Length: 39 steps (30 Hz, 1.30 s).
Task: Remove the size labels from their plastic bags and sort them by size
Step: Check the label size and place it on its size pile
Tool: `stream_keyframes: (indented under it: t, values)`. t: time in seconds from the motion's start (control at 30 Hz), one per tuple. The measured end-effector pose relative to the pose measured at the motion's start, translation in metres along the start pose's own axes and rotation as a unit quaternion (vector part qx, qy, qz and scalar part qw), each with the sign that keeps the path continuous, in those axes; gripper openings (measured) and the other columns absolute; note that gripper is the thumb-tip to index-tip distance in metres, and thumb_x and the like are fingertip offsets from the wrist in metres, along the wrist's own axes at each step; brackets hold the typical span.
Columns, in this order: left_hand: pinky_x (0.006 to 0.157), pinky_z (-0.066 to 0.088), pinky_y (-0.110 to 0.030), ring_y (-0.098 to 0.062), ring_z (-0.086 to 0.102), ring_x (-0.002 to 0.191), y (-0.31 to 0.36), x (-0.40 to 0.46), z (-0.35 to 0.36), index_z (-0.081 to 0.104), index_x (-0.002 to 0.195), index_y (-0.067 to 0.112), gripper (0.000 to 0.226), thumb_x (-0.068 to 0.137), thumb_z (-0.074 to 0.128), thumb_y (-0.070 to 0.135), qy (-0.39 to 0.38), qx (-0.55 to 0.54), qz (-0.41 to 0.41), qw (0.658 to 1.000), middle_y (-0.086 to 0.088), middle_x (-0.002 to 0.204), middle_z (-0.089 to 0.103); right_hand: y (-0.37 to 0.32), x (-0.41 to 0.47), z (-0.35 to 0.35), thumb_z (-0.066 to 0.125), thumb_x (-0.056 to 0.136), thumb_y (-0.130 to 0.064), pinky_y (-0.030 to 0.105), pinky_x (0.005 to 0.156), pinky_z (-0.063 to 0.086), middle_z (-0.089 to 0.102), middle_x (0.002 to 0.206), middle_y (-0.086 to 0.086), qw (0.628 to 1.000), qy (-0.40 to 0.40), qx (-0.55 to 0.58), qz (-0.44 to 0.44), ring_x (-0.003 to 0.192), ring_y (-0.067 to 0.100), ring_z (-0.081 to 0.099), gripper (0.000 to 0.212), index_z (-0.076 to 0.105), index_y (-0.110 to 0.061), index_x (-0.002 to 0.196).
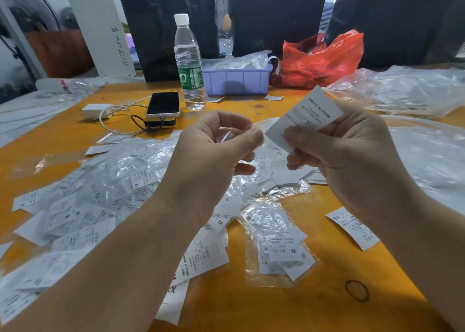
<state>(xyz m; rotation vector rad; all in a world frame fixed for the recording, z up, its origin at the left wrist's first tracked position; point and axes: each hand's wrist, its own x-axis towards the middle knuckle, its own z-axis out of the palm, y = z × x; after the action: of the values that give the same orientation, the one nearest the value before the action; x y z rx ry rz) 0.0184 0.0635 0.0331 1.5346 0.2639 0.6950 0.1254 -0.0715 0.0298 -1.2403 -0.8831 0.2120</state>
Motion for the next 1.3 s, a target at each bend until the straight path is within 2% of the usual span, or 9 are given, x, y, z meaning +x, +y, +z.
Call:
stream_keyframes:
  t: [0.13,0.43,0.6,0.83,1.0,1.07,1.3]
  values:
    - [0.054,0.053,-0.024,-0.01,0.062,0.061,0.0006,-0.0001,-0.0001,0.065,0.086,0.016,0.014,0.078,0.075,0.011,0.001,-0.007,0.003,1.0,0.001,0.077,0.068,0.0,0.0005,-0.0012,0.068,0.084,0.004,0.032,0.056,0.058,0.071,0.074,0.006,1.0,0.015,-0.007,-0.009,0.061,0.025,0.064,0.01,0.065,-0.005,0.088]
    - [0.055,0.053,-0.023,-0.008,0.062,0.06,0.0005,0.0001,-0.0003,0.065,0.086,0.017,0.016,0.076,0.076,0.013,0.012,-0.003,0.006,1.0,0.008,0.071,0.069,-0.0009,-0.001,-0.0009,0.068,0.084,0.003,0.03,0.054,0.058,0.07,0.076,0.012,0.999,0.013,-0.032,-0.021,0.057,0.021,0.063,0.008,0.064,0.0,0.09]
    - [0.055,0.053,-0.023,-0.008,0.061,0.06,-0.0002,0.0006,-0.0011,0.065,0.086,0.016,0.014,0.078,0.076,0.011,0.016,-0.007,0.016,1.0,0.009,0.07,0.068,-0.0003,-0.0006,-0.002,0.07,0.085,0.0,0.031,0.054,0.058,0.072,0.076,0.009,0.997,0.024,-0.064,-0.024,0.056,0.02,0.063,0.01,0.067,-0.01,0.086]
    - [0.056,0.053,-0.023,-0.006,0.062,0.061,-0.0017,-0.0002,-0.0012,0.065,0.087,0.018,0.016,0.076,0.076,0.016,0.015,0.012,0.017,1.0,0.013,0.069,0.068,0.001,-0.0025,0.0021,0.073,0.078,-0.011,0.028,0.055,0.055,0.071,0.076,0.004,0.998,-0.01,-0.059,-0.006,0.058,0.018,0.064,0.009,0.068,-0.013,0.084]
    - [0.057,0.053,-0.021,-0.006,0.064,0.064,-0.0012,-0.0033,-0.0003,0.064,0.089,0.019,0.028,0.065,0.075,0.029,0.01,0.022,0.026,0.999,0.01,0.075,0.07,0.0003,-0.0027,0.0035,0.082,0.067,-0.006,0.027,0.055,0.055,0.066,0.069,0.006,0.996,-0.06,-0.022,0.067,0.058,0.018,0.062,0.019,0.068,-0.009,0.08]
    - [0.057,0.053,-0.021,-0.005,0.064,0.064,-0.0015,-0.0039,0.0002,0.065,0.089,0.02,0.03,0.063,0.075,0.031,0.011,0.023,0.028,0.999,0.012,0.077,0.071,0.0011,-0.0026,0.0052,0.077,0.062,-0.01,0.025,0.052,0.053,0.065,0.065,0.007,0.992,-0.068,0.018,0.106,0.055,0.017,0.06,0.016,0.071,-0.007,0.077]
    - [0.056,0.054,-0.022,-0.008,0.065,0.064,-0.0004,-0.0036,-0.0006,0.063,0.083,0.019,0.028,0.061,0.076,0.031,0.018,-0.002,0.024,1.0,0.013,0.071,0.068,0.0012,0.0025,0.0066,0.073,0.061,-0.012,0.022,0.047,0.048,0.06,0.065,0.005,0.975,-0.004,0.124,0.182,0.051,0.012,0.054,0.012,0.071,-0.011,0.073]
